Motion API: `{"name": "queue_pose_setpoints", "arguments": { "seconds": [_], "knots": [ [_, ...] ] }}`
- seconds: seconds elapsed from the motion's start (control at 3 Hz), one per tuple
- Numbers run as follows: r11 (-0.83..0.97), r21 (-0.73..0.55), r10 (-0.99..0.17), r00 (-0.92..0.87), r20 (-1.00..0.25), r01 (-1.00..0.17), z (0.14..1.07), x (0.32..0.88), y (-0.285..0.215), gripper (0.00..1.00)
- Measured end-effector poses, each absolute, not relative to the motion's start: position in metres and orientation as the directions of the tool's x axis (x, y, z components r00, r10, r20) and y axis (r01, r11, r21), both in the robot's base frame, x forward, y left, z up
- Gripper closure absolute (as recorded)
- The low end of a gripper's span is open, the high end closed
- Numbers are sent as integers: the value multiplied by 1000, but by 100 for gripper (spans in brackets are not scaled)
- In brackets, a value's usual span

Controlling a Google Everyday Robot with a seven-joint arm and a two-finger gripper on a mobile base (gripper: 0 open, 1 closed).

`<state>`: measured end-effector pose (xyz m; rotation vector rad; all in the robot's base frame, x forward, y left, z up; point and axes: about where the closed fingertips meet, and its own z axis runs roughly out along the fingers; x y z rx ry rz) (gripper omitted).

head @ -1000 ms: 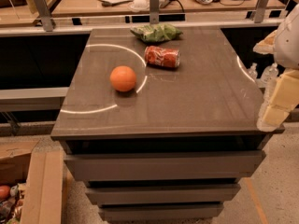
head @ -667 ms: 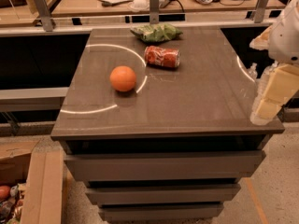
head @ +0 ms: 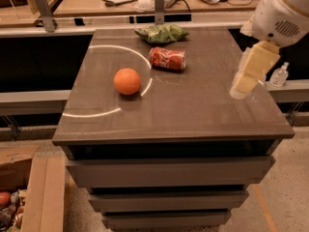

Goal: Place coke can upright

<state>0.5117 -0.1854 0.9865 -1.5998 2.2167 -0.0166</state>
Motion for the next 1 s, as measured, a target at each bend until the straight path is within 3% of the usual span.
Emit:
{"name": "queue_pose_setpoints", "arguments": {
  "seconds": [1.0],
  "knots": [
    [374,-141,-864,-289,-413,-917,947,630,-135,0]
  ]
}}
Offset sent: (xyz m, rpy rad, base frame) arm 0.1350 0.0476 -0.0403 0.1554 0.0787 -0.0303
